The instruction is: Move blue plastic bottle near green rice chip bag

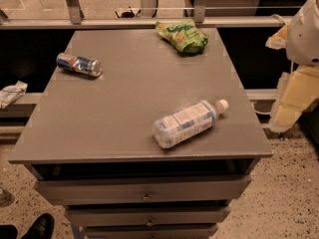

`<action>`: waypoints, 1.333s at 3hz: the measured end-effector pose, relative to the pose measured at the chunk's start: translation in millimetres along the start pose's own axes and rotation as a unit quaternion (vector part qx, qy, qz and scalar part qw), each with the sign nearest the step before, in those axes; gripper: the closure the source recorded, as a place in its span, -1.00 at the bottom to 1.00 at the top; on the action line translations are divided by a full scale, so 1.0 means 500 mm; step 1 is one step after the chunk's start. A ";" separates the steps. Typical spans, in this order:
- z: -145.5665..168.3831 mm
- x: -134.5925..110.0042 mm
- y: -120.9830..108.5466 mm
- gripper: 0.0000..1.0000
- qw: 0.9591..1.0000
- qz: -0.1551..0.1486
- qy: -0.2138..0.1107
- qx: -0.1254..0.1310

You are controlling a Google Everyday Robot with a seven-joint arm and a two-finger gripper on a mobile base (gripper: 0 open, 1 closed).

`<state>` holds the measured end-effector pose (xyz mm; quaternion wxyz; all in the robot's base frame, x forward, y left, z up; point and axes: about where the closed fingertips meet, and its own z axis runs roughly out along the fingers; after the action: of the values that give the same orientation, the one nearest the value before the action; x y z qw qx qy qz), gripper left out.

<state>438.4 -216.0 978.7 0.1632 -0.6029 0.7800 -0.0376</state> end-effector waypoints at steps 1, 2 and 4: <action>0.000 0.000 0.000 -1.00 1.000 0.000 0.000 0.000; 0.027 -0.020 -0.002 -1.00 1.000 -0.020 -0.010 0.000; 0.108 -0.083 0.000 -1.00 0.996 -0.078 -0.046 -0.006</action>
Offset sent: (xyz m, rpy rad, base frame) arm 0.0199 0.0284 -0.0331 0.0202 -0.0106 0.1167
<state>463.7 -169.1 936.6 0.1923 -0.6638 0.7225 -0.0179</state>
